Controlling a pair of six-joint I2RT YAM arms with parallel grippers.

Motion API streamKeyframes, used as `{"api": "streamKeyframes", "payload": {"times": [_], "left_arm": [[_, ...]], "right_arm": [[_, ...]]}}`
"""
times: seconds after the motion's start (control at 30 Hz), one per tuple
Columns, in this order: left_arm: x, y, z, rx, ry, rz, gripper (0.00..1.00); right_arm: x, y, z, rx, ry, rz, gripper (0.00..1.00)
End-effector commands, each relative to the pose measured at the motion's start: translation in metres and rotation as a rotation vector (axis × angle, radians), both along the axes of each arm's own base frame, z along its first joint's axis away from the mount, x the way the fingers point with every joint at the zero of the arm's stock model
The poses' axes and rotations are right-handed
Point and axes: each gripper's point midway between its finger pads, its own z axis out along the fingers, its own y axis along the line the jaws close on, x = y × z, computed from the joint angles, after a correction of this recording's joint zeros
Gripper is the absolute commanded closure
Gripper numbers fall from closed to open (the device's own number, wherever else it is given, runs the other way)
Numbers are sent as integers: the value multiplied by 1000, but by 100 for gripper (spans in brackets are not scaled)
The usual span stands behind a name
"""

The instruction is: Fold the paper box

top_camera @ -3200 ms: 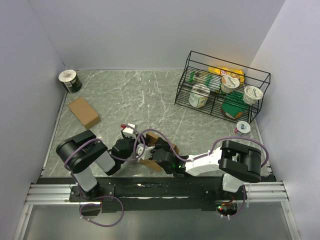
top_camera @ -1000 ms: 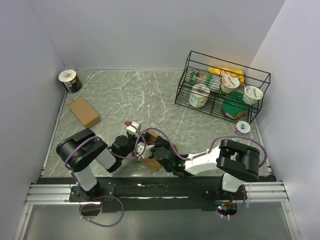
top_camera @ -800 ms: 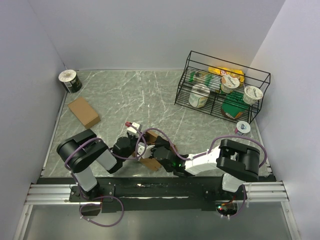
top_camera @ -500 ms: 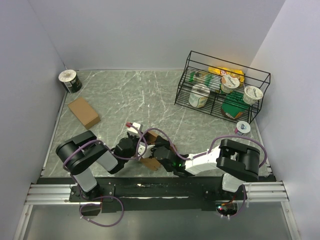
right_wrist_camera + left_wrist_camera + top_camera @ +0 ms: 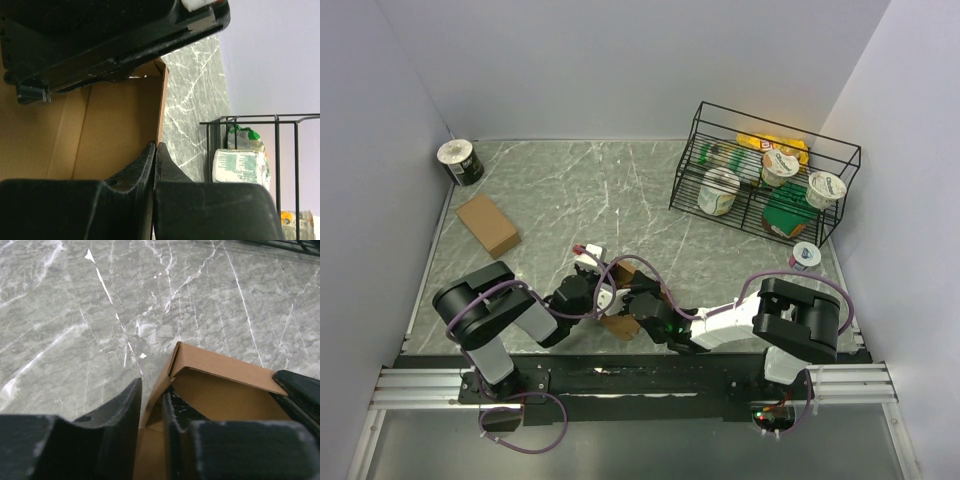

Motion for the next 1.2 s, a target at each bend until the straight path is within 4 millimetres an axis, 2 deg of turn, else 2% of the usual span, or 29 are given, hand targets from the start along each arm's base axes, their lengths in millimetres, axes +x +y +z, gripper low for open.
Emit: {"api": "streamKeyframes", "payload": {"times": [0.0,0.1,0.23,0.3,0.43,0.53,0.63,0.67,0.77,0.83,0.87,0.9,0.97,1.1,1.13,1.17], "left_arm": [[20,0,56,-149,-188,46,70],[17,-3,53,-167,-160,29,65],[10,2,50,-184,-135,27,52],[8,4,49,-184,-131,30,50],[1,4,52,-202,-111,8,36],[-4,3,48,-185,-85,-15,30],[-9,5,46,-183,-67,-24,24],[-11,5,45,-185,-64,-33,23],[-20,5,43,-183,-45,-66,20],[-27,7,43,-186,-32,-86,17],[-30,7,43,-188,-30,-97,16],[-34,6,44,-192,-21,-114,15],[-40,6,45,-189,-4,-140,13],[-51,6,45,-181,34,-184,10],[-55,6,52,-207,34,-203,9],[-58,8,47,-197,59,-207,9]], "right_arm": [[-11,-7,-24,-41,70,2,100],[-10,-9,-22,-37,63,-7,100],[-10,-9,-22,-36,59,-11,100],[-9,-10,-20,-31,50,-19,97],[-8,-10,-13,0,38,-26,89],[-9,-11,-4,36,34,-24,79],[-11,-15,5,71,33,-28,62],[-13,-16,5,69,34,-23,54],[-20,-18,11,89,37,-14,45],[-25,-18,19,119,42,-6,42],[-27,-19,18,111,51,-4,36],[-29,-20,24,144,59,-5,35],[-37,-20,21,141,93,14,34],[-55,-18,35,226,186,53,27],[-58,-17,39,246,207,65,26],[-64,-15,42,286,245,72,26]]}}
